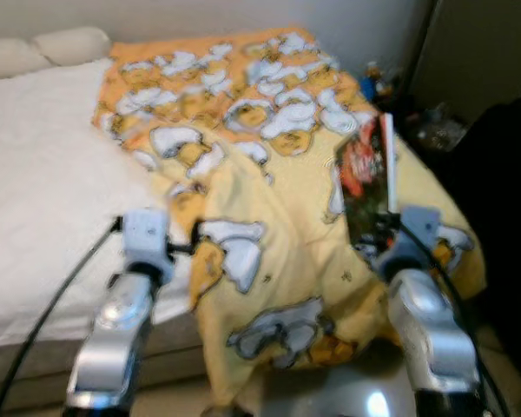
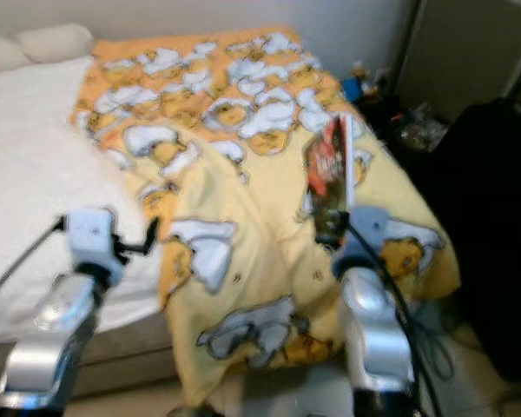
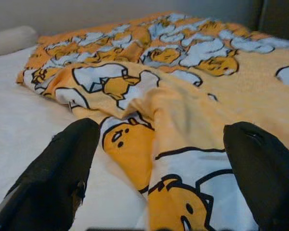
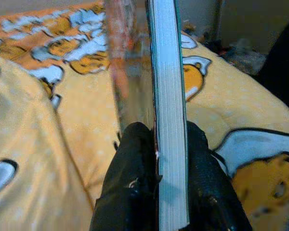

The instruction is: Clean up the room

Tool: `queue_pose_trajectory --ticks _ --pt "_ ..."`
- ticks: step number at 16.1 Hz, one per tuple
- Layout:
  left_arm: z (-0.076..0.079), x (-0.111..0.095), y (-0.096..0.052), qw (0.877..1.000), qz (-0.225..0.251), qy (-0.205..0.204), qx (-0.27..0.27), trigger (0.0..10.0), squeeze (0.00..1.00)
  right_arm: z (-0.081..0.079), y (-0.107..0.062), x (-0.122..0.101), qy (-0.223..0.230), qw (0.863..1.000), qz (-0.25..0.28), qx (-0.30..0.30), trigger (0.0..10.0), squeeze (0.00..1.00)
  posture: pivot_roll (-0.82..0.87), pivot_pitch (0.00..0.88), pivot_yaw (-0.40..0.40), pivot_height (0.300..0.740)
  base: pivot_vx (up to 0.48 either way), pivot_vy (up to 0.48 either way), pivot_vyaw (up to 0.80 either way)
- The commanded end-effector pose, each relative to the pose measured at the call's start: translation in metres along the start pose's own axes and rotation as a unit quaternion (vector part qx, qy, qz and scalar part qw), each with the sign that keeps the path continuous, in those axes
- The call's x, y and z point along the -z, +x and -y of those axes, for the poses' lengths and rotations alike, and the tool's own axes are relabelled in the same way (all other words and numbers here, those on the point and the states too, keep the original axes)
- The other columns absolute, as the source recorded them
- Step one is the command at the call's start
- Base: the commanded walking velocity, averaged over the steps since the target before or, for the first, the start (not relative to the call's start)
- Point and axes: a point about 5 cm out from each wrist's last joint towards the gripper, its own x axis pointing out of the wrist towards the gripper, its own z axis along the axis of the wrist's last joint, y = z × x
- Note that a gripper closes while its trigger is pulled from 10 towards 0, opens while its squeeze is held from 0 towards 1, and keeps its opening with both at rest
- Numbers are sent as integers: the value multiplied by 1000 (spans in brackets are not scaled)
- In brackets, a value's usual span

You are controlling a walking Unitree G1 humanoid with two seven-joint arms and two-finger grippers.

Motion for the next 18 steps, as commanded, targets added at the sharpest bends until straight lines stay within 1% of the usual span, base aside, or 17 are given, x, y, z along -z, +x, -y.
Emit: queue_pose_trajectory --ticks 1,4,7,10,12,15,18 --pt "-10 -2 -1 1000 1 7 -15 10000 0 -1 -1 -8 7 1000 22 4 10000 0 77 0 60 740 0 341 0" --pt "-12 -3 0 1000 0 12 -18 10000 0 3 -5 -4 15 1000 18 10 10000 0 78 0 60 740 0 370 0" --pt "-14 -5 2 1000 3 13 -17 10000 0 1 -5 -2 11 1000 12 7 10000 0 77 0 62 740 0 376 -800" --pt "-10 -5 2 1000 6 13 -11 10000 0 2 -7 -2 11 1000 14 9 10000 0 78 0 62 740 0 382 -800" --pt "-10 -5 2 1000 5 14 -11 10000 0 0 -6 -5 5 1000 23 3 10000 0 78 0 63 740 0 382 0" --pt "-12 -6 2 1000 8 15 -15 10000 0 -4 -4 -10 -18 999 40 -5 10000 0 93 0 54 740 0 386 0" --pt "-15 -8 2 1000 13 16 -23 10000 0 -6 -2 -10 -13 999 40 -12 10000 0 106 0 44 740 0 387 0"
